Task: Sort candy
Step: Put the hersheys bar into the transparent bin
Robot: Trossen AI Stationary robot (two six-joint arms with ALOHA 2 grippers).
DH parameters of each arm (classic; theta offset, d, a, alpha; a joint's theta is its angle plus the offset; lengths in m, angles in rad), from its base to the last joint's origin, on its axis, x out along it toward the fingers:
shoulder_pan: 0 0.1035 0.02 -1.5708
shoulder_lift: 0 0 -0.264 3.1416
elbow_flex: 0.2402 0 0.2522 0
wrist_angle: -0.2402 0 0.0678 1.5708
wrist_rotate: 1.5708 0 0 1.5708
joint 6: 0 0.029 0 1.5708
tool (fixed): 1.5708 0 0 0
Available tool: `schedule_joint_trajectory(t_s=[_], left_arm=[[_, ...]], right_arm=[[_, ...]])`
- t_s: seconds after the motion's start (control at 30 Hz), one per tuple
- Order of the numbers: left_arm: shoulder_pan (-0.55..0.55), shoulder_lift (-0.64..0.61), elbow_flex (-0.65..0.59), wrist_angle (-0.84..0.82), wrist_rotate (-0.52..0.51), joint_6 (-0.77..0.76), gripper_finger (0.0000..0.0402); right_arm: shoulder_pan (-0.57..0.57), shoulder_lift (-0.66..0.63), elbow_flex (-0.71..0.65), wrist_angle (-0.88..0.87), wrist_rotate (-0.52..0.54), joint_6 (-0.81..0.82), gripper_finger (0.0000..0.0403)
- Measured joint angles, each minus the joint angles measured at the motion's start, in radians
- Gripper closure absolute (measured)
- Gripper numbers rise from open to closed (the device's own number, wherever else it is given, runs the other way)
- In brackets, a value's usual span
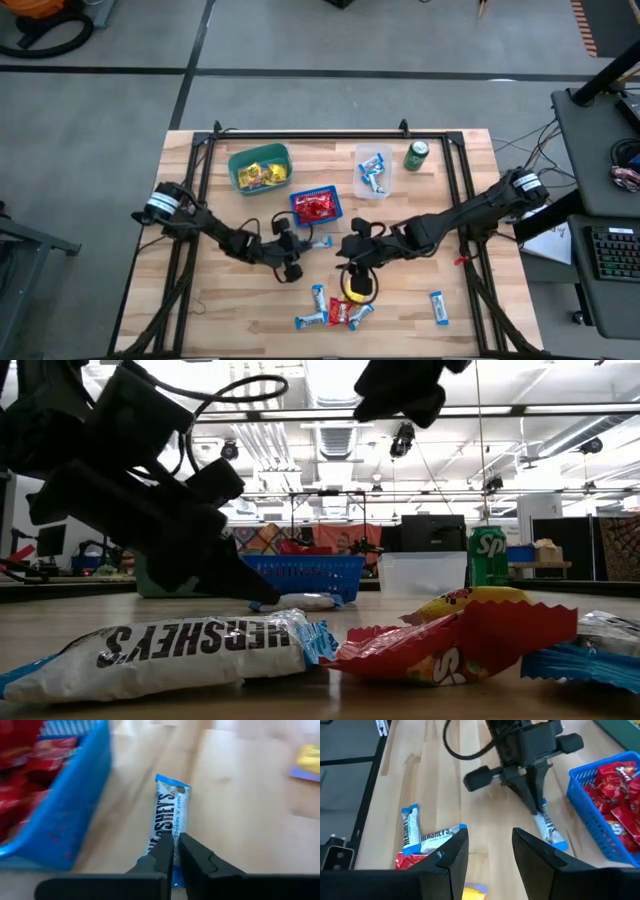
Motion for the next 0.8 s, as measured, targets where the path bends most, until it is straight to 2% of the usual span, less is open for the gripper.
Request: schedule_joint_trajectory(t_s=[0.1,0.2,0.37,0.53,0.8], left_arm=[[-0.011,0.001,-0.003,0.051,0.058,0.053,0.0389],[-0.019,0.004,-0.003,0.087,0.09,0.061,0.0396],[-0.031,-0.02,-0.004,0.095,0.096,0.08,0.04],[-0.039,-0.076,-0.005,0.094,0.084,0.125,0.0401],[-0.051,-0.278,-0.005,-0.091,0.066,0.194,0.0402]], right_arm=[[0.005,0.03,-0.043,0.085,0.048,-0.017,0.0257],[0.001,0.075,-0.086,0.178,0.054,-0.04,0.0257],[-0.029,0.145,-0.119,0.324,0.055,-0.114,0.0257],[-0.067,0.204,-0.119,0.349,0.039,-0.159,0.0257],[-0.094,0.263,-0.118,0.409,0.039,-0.189,0.0257]])
